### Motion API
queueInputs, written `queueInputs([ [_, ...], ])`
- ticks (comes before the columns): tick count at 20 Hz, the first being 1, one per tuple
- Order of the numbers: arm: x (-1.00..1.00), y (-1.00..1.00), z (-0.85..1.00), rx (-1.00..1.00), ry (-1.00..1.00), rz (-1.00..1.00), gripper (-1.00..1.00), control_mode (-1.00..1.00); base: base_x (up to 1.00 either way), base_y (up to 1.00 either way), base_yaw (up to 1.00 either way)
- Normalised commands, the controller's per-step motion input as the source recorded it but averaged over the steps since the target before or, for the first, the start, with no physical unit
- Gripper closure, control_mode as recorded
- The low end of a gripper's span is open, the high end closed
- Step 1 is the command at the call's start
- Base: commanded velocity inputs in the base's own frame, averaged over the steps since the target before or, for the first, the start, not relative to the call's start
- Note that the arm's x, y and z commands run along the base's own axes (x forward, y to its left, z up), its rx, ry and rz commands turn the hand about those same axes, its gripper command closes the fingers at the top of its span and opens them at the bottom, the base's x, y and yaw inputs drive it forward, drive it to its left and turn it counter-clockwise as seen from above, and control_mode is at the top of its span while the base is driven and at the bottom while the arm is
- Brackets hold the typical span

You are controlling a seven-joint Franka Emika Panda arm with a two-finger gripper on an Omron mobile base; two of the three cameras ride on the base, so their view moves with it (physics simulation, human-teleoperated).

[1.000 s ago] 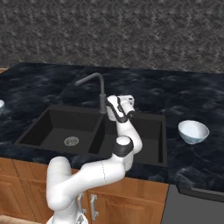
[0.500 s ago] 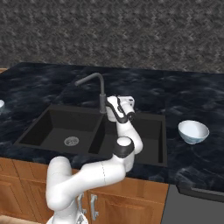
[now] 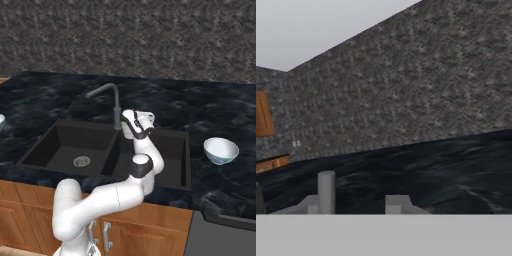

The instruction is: Rinse each bowl for a few seconds and place them down in the sink or on the counter.

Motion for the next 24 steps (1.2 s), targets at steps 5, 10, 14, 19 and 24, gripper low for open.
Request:
queueInputs([
  [5, 0.03, -0.49, -0.31, 0.04, 0.09, -0.01, 1.00, -1.00, 0.00, 0.00, 0.00],
  [10, 0.00, -0.51, -0.26, 0.05, 0.05, 0.00, 1.00, -1.00, 0.00, 0.00, 0.00],
  [14, -0.09, -0.46, -0.09, 0.07, 0.03, 0.00, 1.00, -1.00, 0.00, 0.00, 0.00],
  [19, -0.06, -0.29, 0.14, 0.08, 0.00, 0.00, -1.00, -1.00, 0.00, 0.00, 0.00],
  [24, 0.02, -0.31, 0.38, 0.08, 0.01, 0.00, -1.00, -1.00, 0.00, 0.00, 0.00],
])
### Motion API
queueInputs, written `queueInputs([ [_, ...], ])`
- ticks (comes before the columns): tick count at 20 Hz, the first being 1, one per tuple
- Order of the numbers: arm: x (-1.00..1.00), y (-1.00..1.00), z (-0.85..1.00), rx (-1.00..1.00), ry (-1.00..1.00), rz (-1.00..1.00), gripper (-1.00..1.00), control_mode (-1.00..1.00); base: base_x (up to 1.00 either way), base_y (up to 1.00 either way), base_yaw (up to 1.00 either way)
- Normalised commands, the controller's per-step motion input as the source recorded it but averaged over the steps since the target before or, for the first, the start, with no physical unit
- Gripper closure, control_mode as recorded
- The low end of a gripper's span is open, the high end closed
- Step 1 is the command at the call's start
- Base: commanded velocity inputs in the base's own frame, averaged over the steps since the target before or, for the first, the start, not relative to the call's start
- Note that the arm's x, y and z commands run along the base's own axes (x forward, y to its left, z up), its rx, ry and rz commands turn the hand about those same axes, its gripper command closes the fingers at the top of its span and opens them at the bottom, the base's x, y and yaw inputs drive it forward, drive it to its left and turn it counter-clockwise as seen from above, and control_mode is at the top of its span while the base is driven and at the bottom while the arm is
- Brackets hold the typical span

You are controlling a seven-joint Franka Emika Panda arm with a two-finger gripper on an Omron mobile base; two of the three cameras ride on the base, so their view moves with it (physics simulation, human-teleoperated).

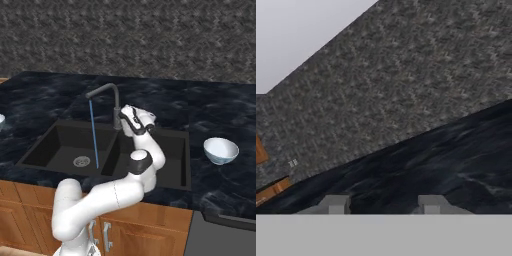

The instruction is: Rinse each bowl for a few seconds and place them down in the sink or on the counter.

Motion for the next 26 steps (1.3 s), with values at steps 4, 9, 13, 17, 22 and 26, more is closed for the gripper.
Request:
queueInputs([
  [4, 0.00, -0.29, 0.64, 0.06, 0.07, 0.00, -1.00, -1.00, 0.00, 0.00, 0.00],
  [9, 0.00, -0.06, 0.77, 0.01, 0.10, 0.00, -1.00, -1.00, 0.00, 0.00, 0.00],
  [13, 0.00, -0.01, 0.83, 0.00, 0.10, 0.00, -1.00, -1.00, 0.00, 0.00, 0.00],
  [17, -0.08, -0.10, 0.81, 0.00, 0.20, -0.01, -1.00, -1.00, 0.00, 0.00, 0.00],
  [22, -0.23, -0.12, 0.72, 0.00, 0.20, -0.05, -1.00, -1.00, 0.00, 0.00, 0.00],
  [26, -0.49, -0.25, 0.59, 0.00, 0.09, -0.08, -1.00, -1.00, 0.00, 0.00, 0.00],
])
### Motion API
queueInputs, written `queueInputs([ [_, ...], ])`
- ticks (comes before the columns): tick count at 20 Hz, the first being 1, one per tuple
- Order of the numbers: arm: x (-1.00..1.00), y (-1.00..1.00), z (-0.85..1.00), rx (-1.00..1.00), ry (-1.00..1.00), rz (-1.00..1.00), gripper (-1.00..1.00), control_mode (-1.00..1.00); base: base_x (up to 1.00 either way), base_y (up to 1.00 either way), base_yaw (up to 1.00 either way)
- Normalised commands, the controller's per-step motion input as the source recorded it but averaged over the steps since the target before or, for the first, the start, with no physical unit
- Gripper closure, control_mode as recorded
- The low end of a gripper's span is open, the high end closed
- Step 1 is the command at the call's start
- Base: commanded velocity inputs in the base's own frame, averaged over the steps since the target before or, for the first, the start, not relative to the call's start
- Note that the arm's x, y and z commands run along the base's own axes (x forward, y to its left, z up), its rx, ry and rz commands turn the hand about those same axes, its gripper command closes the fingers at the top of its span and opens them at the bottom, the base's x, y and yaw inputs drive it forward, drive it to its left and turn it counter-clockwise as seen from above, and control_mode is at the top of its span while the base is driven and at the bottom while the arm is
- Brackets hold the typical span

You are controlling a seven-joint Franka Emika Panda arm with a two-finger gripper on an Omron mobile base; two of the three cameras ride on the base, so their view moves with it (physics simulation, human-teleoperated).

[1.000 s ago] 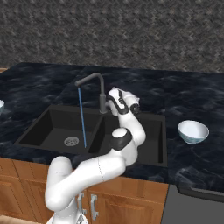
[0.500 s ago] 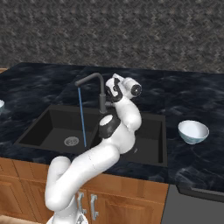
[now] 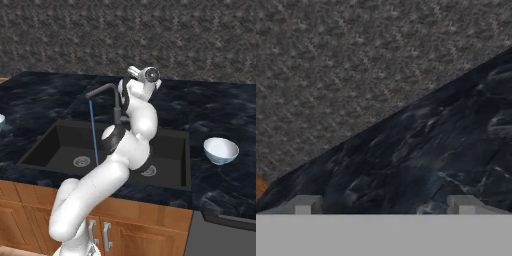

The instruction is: Rinse each bowl for a few seconds and place them down in the sink or on the counter.

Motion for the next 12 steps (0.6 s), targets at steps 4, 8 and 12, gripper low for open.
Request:
queueInputs([
  [4, -0.58, -0.25, 0.43, 0.00, 0.12, -0.09, -1.00, -1.00, 0.00, 0.00, 0.00],
  [8, -0.80, -0.34, 0.23, 0.00, 0.04, -0.05, -1.00, -1.00, 0.00, 0.00, 0.00],
  [12, -0.81, -0.24, 0.23, 0.00, 0.00, -0.01, -1.00, -1.00, 0.00, 0.00, 0.00],
])
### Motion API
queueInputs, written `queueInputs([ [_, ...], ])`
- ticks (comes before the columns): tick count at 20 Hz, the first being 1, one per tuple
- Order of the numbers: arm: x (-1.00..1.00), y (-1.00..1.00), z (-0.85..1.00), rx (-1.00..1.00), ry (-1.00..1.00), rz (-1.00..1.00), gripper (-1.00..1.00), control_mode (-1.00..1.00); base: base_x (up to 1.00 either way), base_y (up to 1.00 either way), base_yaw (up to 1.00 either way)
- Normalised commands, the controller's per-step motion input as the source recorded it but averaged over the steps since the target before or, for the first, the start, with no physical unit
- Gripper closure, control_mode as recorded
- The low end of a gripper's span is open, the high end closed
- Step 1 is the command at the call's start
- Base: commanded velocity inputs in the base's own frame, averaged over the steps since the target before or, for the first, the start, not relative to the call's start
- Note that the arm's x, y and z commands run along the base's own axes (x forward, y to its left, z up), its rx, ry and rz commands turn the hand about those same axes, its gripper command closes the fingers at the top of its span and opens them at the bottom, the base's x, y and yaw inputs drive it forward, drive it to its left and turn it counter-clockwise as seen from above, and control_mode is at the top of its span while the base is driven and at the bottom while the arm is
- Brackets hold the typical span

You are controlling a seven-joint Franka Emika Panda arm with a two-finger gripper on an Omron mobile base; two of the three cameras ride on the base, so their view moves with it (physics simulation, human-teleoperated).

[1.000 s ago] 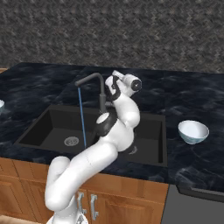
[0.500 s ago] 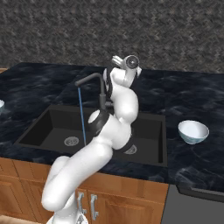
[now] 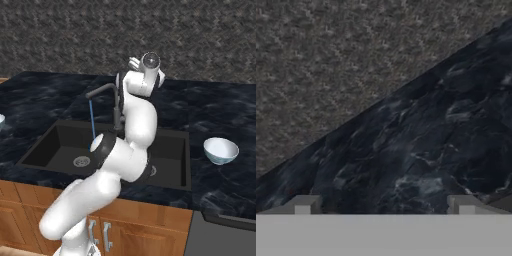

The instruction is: Rinse each bowl for a few seconds and place them down in the sink or on the counter.

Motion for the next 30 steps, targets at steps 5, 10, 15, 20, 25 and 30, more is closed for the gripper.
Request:
queueInputs([
  [5, -0.87, -0.05, 0.03, -0.01, -0.07, 0.00, -1.00, -1.00, 0.00, 0.00, 0.00],
  [10, -0.53, -0.09, 0.18, -0.11, 0.00, 0.00, -1.00, -1.00, 0.00, 0.00, 0.00],
  [15, -0.34, -0.12, 0.27, -0.20, 0.17, 0.00, -1.00, -1.00, 0.00, 0.00, 0.00],
  [20, -0.33, -0.18, 0.31, -0.06, 0.24, -0.01, -1.00, -1.00, 0.00, 0.00, 0.00],
  [25, -0.47, -0.18, 0.10, -0.03, 0.21, -0.01, -1.00, -1.00, 0.00, 0.00, 0.00],
  [30, -0.41, -0.08, -0.22, -0.12, 0.17, 0.00, -1.00, -1.00, 0.00, 0.00, 0.00],
])
